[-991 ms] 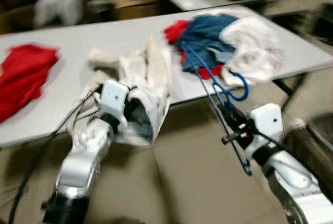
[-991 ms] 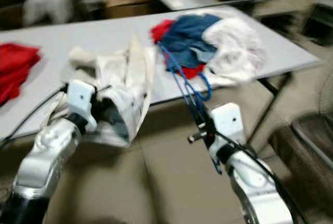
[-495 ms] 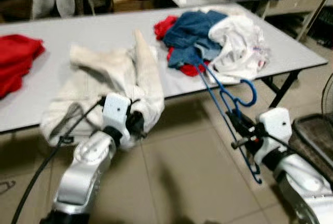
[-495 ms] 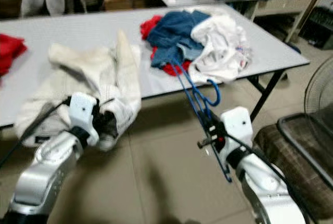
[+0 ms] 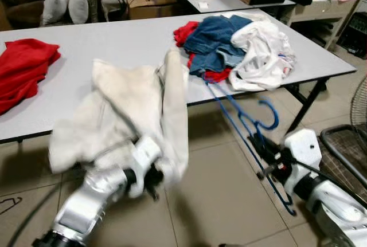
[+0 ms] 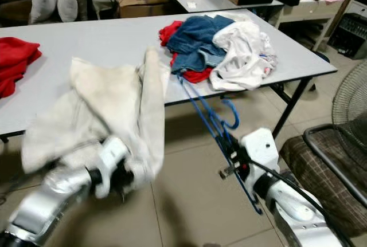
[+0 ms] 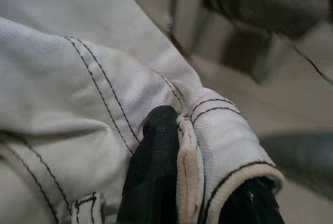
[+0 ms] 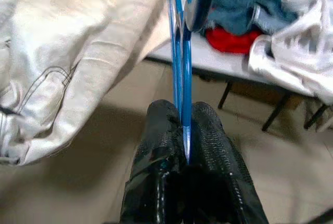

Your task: Hang hanger

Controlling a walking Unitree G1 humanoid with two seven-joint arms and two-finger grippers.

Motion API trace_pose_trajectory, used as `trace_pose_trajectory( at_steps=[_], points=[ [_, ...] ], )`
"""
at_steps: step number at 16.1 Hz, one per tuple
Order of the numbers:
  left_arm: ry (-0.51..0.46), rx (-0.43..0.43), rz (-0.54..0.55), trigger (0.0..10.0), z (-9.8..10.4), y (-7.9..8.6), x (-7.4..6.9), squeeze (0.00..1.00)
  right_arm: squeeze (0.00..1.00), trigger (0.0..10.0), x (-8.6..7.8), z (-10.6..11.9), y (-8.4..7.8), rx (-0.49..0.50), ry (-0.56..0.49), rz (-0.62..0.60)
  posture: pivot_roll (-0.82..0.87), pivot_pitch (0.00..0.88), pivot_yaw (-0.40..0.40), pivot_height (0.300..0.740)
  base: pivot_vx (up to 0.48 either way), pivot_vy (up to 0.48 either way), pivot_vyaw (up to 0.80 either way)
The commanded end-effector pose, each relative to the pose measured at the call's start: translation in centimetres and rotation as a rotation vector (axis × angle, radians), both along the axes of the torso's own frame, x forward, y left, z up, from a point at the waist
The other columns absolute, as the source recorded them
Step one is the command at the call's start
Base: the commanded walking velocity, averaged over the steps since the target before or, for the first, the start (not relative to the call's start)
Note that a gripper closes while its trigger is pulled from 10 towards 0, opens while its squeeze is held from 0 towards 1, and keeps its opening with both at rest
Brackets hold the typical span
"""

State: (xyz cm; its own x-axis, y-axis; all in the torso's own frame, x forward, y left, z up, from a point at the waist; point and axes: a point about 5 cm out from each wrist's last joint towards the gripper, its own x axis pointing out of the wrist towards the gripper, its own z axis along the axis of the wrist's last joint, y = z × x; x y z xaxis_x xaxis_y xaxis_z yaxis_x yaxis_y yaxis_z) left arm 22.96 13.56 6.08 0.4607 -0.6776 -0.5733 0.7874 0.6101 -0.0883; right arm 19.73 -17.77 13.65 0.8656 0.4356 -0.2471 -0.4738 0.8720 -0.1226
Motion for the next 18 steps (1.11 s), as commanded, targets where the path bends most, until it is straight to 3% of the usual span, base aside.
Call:
trace_pose_trajectory(
  at_steps=[1,2,3,8,10,13,14,15,16,18],
  points=[
    [0.034,0.006,-0.056,0.0,-0.3,-0.4,-0.7,0.00,0.00,10.0,-0.2,0.5,0.3,-0.001,-0.009,0.029,-0.10,0.000,0.005,0.740,0.000,0.000,0.00],
    [0.102,0.007,-0.126,0.0,-0.8,-0.7,-2.5,0.00,0.00,10.0,-0.8,0.5,0.4,-0.018,0.010,0.062,-0.11,0.000,0.004,0.740,0.000,0.000,0.00],
    [0.190,-0.029,-0.183,0.0,-0.9,-0.9,-5.5,0.00,0.00,10.0,-2.0,0.6,0.6,-0.026,0.046,0.093,-0.12,0.038,-0.021,0.740,0.000,0.000,0.00],
    [0.305,-0.068,-0.232,0.0,-0.4,-1.2,-9.9,0.00,0.00,10.0,-3.9,0.7,1.3,0.001,0.114,0.135,-0.10,0.109,-0.063,0.740,0.000,0.000,0.00],
    [0.247,-0.044,-0.172,0.0,-0.5,-1.0,-9.5,0.00,0.00,10.0,-3.5,0.1,1.6,0.011,0.132,0.146,-0.07,0.107,-0.074,0.740,0.000,0.000,0.00],
    [-0.041,-0.084,0.116,0.0,0.6,-1.2,-4.2,0.00,0.00,10.0,-2.5,-0.9,1.4,0.029,0.133,0.063,-0.06,0.027,-0.054,0.740,0.000,0.000,0.00],
    [-0.047,-0.090,0.154,0.0,0.7,-1.1,-3.7,0.00,0.00,10.0,-2.4,-1.1,1.2,0.028,0.134,0.047,-0.06,0.019,-0.050,0.740,0.000,0.000,0.00],
    [-0.067,-0.133,0.219,2.0,1.2,-1.0,-2.5,0.00,0.00,10.0,-1.9,-1.8,1.0,0.008,0.131,0.003,-0.06,0.000,-0.030,0.740,0.000,0.000,0.00],
    [-0.077,-0.143,0.249,10.0,1.3,-0.9,-1.6,0.00,0.00,10.0,-1.4,-2.3,0.9,0.020,0.135,-0.040,-0.06,0.000,-0.018,0.740,0.000,0.000,0.00],
    [-0.170,-0.109,0.274,10.0,1.5,0.0,-0.2,0.00,0.00,10.0,-0.3,-3.4,0.9,0.033,0.125,-0.111,-0.04,0.000,-0.010,0.740,0.000,0.000,0.00]
  ],
)
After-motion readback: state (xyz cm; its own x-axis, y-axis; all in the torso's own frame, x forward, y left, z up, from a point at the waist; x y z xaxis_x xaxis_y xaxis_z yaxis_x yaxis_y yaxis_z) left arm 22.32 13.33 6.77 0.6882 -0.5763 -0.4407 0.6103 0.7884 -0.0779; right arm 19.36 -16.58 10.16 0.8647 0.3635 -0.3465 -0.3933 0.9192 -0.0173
